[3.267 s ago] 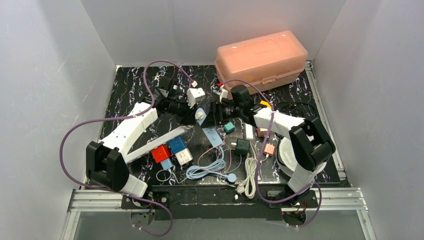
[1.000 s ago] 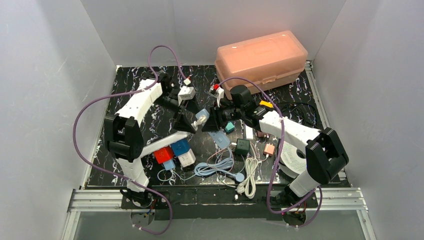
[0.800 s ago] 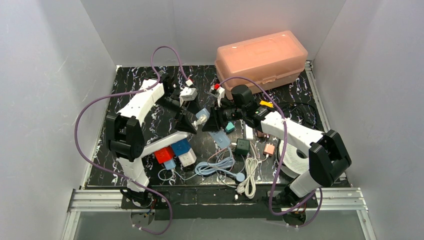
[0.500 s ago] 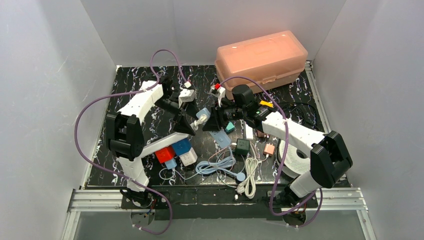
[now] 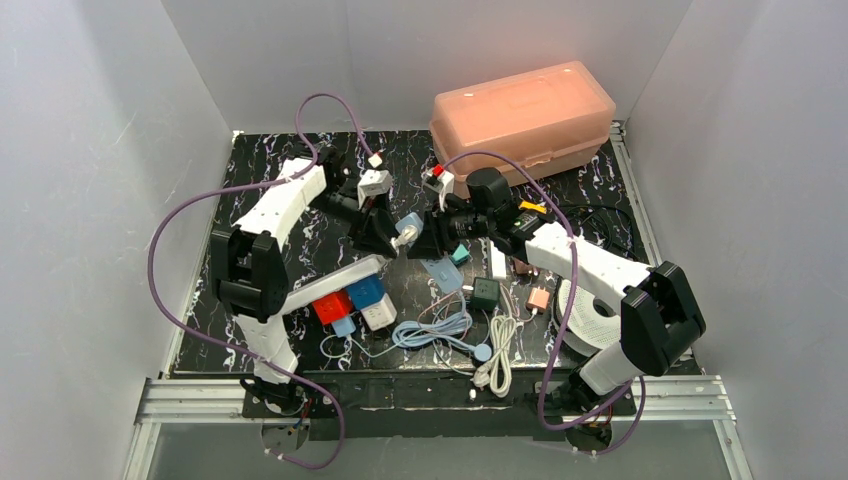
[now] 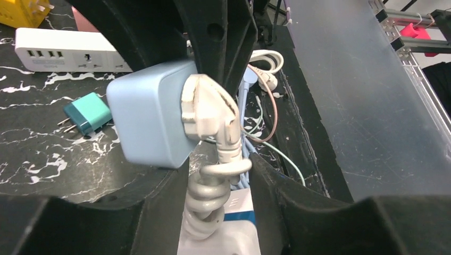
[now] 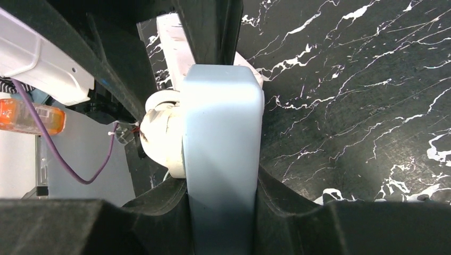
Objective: Pull the plug off the socket
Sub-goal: Remove the plug from the socket.
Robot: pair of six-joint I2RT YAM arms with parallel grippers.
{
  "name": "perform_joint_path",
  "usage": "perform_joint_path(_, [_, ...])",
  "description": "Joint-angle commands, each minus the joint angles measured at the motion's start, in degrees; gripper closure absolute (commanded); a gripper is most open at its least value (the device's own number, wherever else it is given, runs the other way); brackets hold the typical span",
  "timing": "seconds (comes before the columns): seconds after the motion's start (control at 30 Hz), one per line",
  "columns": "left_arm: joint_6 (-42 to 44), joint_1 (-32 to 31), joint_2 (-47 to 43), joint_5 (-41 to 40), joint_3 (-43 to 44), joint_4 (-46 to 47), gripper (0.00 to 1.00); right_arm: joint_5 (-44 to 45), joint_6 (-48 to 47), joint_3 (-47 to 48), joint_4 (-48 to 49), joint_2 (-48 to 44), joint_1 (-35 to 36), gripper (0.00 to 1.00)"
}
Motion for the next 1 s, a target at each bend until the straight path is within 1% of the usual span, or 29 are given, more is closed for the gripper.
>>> perform_joint_path(0.0, [-1.1,-1.6,-3.2,4.8,-3.6,-41.7,0.59,-1.1,0.9,1.4,9.0,-4.2,0.1,0.99])
perform_joint_path(0.07, [-0.2,-1.6,-3.9,4.7,-5.3,-41.7,0.58,-1.1,1.0,1.4,9.1,-4.2,0.2,0.99])
perform_joint_path(0.1, [-0.4,-1.6,-4.1,4.9,-5.5,-41.8,0.56,-1.2,1.0,1.4,9.1,-4.0,0.2,0.99])
perform_joint_path(0.13, [-0.7,-1.6,-4.3,5.4,-5.6,-41.7,0.5,-1.3,1.2,1.4,9.3,-3.9,0.2,0.99])
perform_joint_path(0.17, [-0.9,-1.7,-4.3,5.8,-5.5,-41.8,0.49,-1.4,1.4,1.4,9.5,-3.7,0.2,0.99])
perform_joint_path(0.2, [-1.0,-1.8,-4.6,6.2,-5.5,-41.7,0.49,-1.4,1.7,1.3,9.8,-3.5,0.2,0.99])
perform_joint_path(0.23, [-0.9,-1.9,-4.8,6.7,-5.5,-41.7,0.55,-1.4,1.8,1.3,10.0,-3.4,0.2,0.99])
perform_joint_path(0.27, [-0.9,-1.9,-5.0,6.9,-5.4,-41.7,0.65,-1.4,2.0,1.1,10.1,-3.3,0.1,0.99])
perform_joint_path(0.3, [-1.1,-1.9,-5.1,7.1,-5.3,-41.7,0.74,-1.3,2.0,0.9,10.2,-3.3,0.2,0.99])
perform_joint_path(0.33, [-1.3,-2.0,-5.3,7.2,-5.2,-41.7,0.78,-1.3,2.0,0.7,10.2,-3.2,0.2,0.99])
perform_joint_path(0.4, [-1.7,-1.9,-5.6,7.1,-5.0,-41.7,0.83,-1.5,1.9,0.3,10.0,-3.1,0.2,0.99])
perform_joint_path(0.53, [-1.9,-1.9,-6.3,7.4,-4.9,-41.7,0.83,-1.7,1.7,-0.7,9.8,-3.1,0.2,0.99])
perform_joint_path(0.6, [-2.4,-2.0,-6.4,8.0,-4.5,-41.7,0.83,-1.6,1.0,-1.0,9.1,-3.1,0.4,0.99])
perform_joint_path(0.63, [-2.5,-1.9,-6.4,8.1,-4.3,-41.7,0.8,-1.5,0.6,-1.1,8.6,-3.2,0.6,0.99])
perform_joint_path(0.67, [-2.5,-2.0,-6.4,8.3,-4.3,-41.8,0.75,-1.5,0.3,-1.3,8.3,-3.2,0.6,0.99])
perform_joint_path(0.7, [-2.1,-1.9,-6.5,8.6,-4.5,-41.8,0.66,-1.6,0.3,-1.5,8.1,-3.3,0.6,0.99])
perform_joint_path(0.73, [-1.3,-1.7,-7.0,9.1,-4.9,-41.8,0.59,-1.7,0.2,-1.8,8.0,-3.5,0.6,0.99])
perform_joint_path(0.77, [-0.4,-1.6,-7.4,9.6,-5.5,-41.9,0.57,-1.7,0.1,-2.0,7.9,-3.6,0.6,0.99])
perform_joint_path(0.8, [0.4,-1.6,-7.9,9.8,-5.9,-41.8,0.59,-1.8,0.1,-2.2,7.8,-3.8,0.6,0.99])
perform_joint_path(0.83, [0.9,-1.5,-8.2,10.0,-6.0,-41.9,0.67,-1.8,0.1,-2.6,7.8,-3.9,0.6,0.99])
perform_joint_path(0.9, [0.9,-1.6,-8.2,10.2,-5.6,-41.8,0.95,-1.7,0.1,-3.3,8.0,-4.1,0.6,0.99])
perform_joint_path(0.93, [0.6,-1.5,-8.0,10.3,-5.1,-41.8,1.0,-1.8,0.3,-3.6,8.2,-4.2,0.6,0.99])
perform_joint_path(0.97, [0.0,-1.5,-7.8,10.4,-4.7,-41.8,1.0,-1.8,0.5,-3.9,8.5,-4.3,0.6,0.99])
